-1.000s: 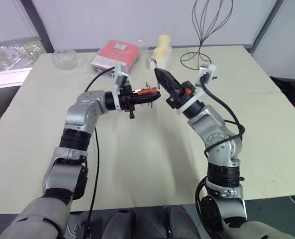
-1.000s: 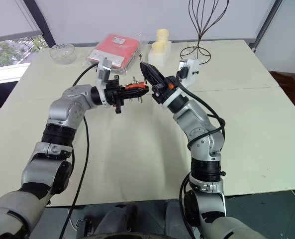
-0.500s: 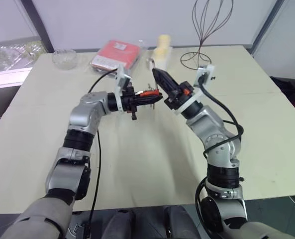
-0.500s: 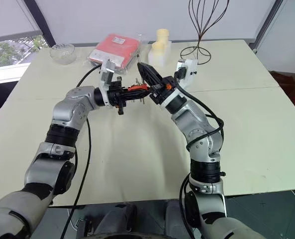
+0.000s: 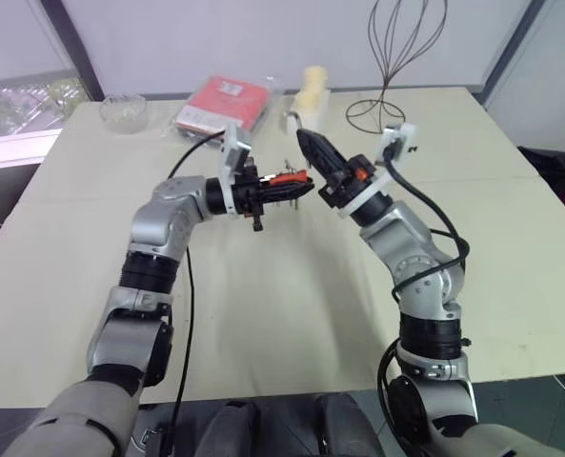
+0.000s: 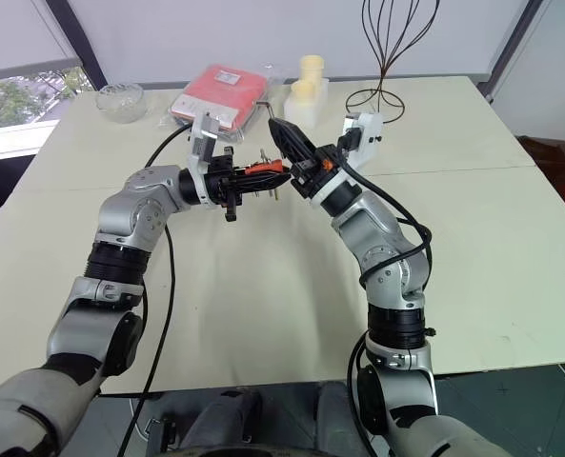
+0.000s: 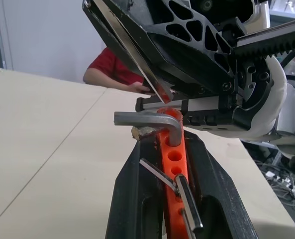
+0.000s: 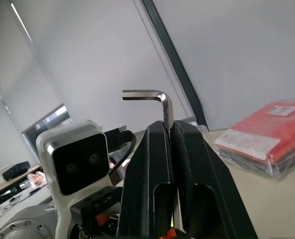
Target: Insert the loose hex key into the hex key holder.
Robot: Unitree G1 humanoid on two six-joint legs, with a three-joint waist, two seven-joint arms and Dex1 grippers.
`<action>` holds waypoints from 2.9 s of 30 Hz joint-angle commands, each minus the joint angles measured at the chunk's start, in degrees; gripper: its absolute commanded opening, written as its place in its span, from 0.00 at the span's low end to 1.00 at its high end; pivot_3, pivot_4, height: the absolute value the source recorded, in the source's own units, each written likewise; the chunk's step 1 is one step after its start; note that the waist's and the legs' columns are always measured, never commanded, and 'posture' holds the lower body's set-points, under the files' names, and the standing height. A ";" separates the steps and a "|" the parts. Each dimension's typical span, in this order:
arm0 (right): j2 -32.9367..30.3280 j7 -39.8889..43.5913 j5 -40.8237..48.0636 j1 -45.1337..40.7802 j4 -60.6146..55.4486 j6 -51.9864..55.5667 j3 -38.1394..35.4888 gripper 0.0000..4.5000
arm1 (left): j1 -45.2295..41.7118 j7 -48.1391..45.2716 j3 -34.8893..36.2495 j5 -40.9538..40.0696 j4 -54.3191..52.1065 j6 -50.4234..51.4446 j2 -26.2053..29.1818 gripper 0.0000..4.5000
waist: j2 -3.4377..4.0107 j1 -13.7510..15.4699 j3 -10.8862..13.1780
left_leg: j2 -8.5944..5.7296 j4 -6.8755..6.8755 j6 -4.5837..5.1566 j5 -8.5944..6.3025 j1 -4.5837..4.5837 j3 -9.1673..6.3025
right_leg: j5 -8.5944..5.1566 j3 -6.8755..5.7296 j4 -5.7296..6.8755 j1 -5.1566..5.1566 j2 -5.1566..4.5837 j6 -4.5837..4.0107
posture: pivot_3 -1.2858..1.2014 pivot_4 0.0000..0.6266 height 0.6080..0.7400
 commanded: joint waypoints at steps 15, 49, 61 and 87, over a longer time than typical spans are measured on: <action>0.49 -0.31 1.29 0.10 -1.80 -1.06 0.62 0.01 | -1.85 0.88 0.67 -0.28 0.05 -1.79 -1.60 0.00 | 0.00 0.00 0.00 | 0.00 0.00 0.00 0.00 0.00 0.00 | 0.00 0.00 0.00 0.00 0.00 0.00 | 0.52 0.24 1.00; -0.68 -0.38 -0.25 1.13 1.96 -4.38 0.44 0.01 | -1.20 3.81 3.65 -6.88 -5.76 6.30 -1.55 0.00 | 0.00 0.01 0.00 | 0.00 0.00 0.00 0.00 0.00 0.00 | 0.00 0.00 0.00 0.00 0.00 0.00 | 0.52 0.24 1.00; -2.82 1.42 -0.70 2.38 1.15 -4.43 1.74 0.01 | -2.80 5.93 5.41 -7.31 -2.56 5.69 -1.92 0.00 | 0.00 0.01 0.00 | -0.01 0.00 0.00 0.00 0.00 0.01 | 0.00 0.00 0.00 0.00 0.00 0.00 | 0.52 0.24 1.00; -6.06 4.31 -1.66 4.85 0.44 -3.97 4.17 0.01 | -4.26 -0.69 0.17 2.66 3.74 -6.83 0.09 0.00 | 0.00 0.03 0.00 | -0.01 0.00 0.00 0.00 -0.01 0.01 | 0.00 0.00 -0.01 0.00 0.00 0.00 | 0.52 0.24 1.00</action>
